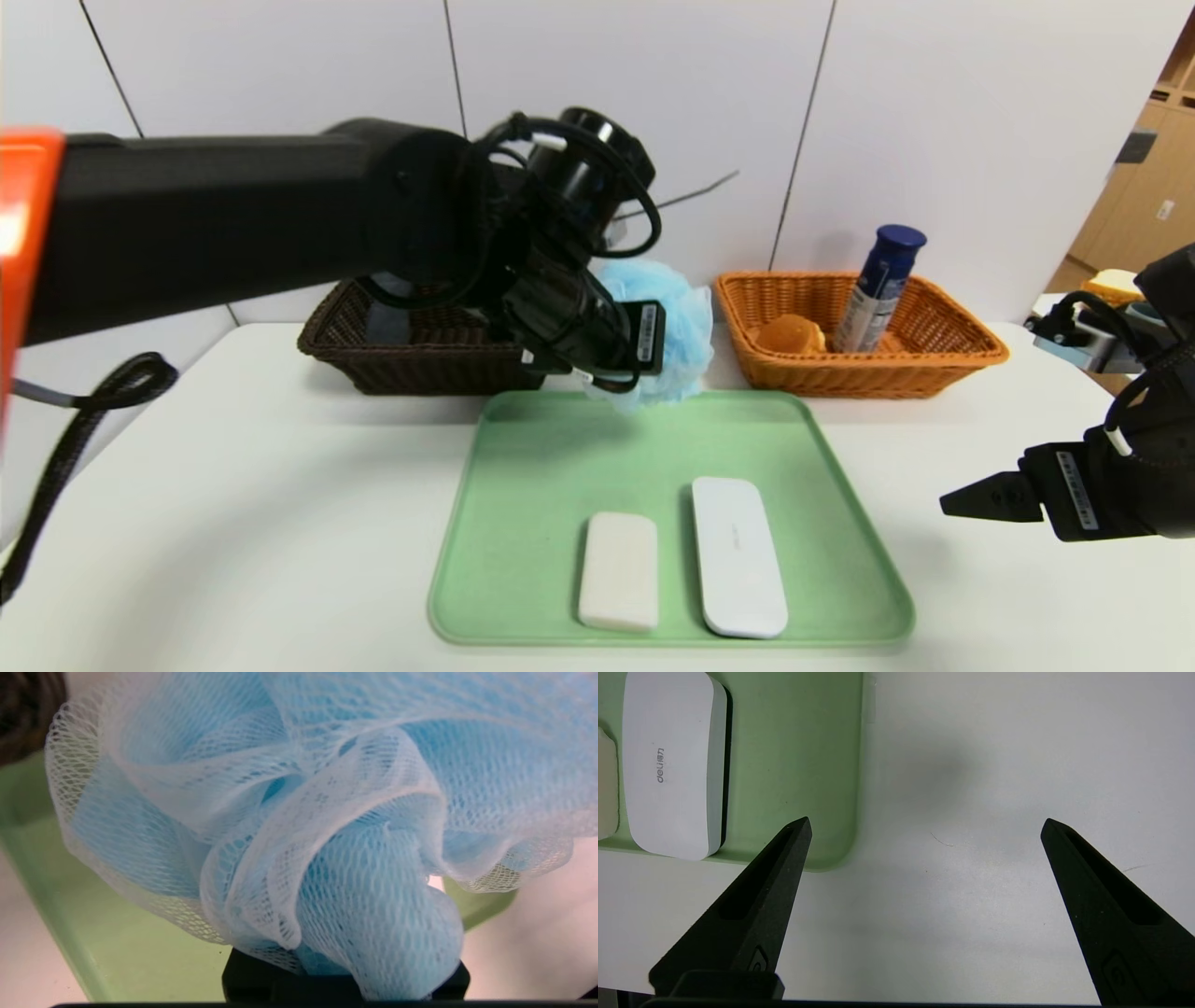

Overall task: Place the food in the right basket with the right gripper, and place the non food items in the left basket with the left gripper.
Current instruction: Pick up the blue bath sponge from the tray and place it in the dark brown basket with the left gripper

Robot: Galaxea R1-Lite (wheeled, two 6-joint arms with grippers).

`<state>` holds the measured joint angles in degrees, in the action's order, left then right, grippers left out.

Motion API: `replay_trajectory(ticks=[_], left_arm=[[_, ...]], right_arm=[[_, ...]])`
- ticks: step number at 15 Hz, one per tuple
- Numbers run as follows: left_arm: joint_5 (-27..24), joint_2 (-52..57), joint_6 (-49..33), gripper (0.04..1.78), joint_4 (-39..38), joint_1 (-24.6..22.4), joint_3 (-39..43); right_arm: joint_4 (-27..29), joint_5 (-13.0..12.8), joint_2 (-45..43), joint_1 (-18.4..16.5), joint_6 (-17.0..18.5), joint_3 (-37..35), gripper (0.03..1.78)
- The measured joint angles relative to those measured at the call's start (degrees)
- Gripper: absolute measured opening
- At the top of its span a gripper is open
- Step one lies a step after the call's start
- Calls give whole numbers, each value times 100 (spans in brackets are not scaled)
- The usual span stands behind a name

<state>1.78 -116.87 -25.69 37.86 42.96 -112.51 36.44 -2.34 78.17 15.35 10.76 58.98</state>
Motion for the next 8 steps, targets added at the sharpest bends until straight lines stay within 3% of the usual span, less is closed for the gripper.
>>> replay_trajectory(ticks=[4, 8], left_arm=[[397, 847, 35, 38, -344, -162, -4], [1101, 1276, 450, 37, -542, -798, -4]], right_arm=[[-37, 6, 5, 0, -2, -9, 170], [-72, 0, 2, 6, -10, -9, 170]])
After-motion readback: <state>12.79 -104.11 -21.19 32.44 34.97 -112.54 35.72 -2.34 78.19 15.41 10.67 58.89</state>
